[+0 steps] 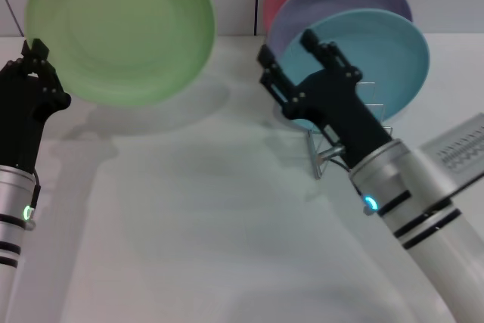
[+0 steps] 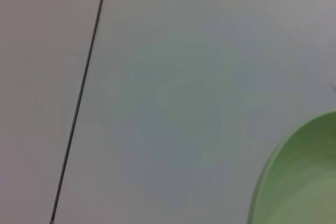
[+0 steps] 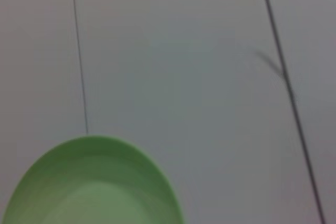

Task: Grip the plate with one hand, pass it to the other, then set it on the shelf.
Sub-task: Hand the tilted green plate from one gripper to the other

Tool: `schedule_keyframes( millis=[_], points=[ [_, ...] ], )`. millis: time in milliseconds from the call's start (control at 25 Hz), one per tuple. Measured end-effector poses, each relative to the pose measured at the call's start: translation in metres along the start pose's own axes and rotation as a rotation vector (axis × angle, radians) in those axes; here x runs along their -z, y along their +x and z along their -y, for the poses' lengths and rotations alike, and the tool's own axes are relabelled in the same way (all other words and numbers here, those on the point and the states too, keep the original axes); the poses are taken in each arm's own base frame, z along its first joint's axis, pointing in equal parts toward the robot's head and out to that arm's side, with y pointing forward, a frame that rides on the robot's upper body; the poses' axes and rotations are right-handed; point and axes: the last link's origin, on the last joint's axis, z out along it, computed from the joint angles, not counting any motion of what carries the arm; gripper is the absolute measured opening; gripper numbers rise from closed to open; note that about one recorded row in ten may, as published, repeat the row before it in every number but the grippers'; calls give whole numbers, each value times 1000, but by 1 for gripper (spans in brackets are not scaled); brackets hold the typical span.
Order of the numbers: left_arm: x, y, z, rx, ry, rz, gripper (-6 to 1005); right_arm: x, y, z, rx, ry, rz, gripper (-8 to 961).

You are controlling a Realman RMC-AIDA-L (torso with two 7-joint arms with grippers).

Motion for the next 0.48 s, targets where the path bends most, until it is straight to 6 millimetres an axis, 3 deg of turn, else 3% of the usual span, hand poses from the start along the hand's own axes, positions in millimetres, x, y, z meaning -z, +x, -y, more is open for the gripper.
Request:
schedule_keyframes(
  millis=[480],
  points=[
    [-1,-1,-8,-9,-6,3,25,-35,8,-14,-17,-44,-117,693]
  ],
)
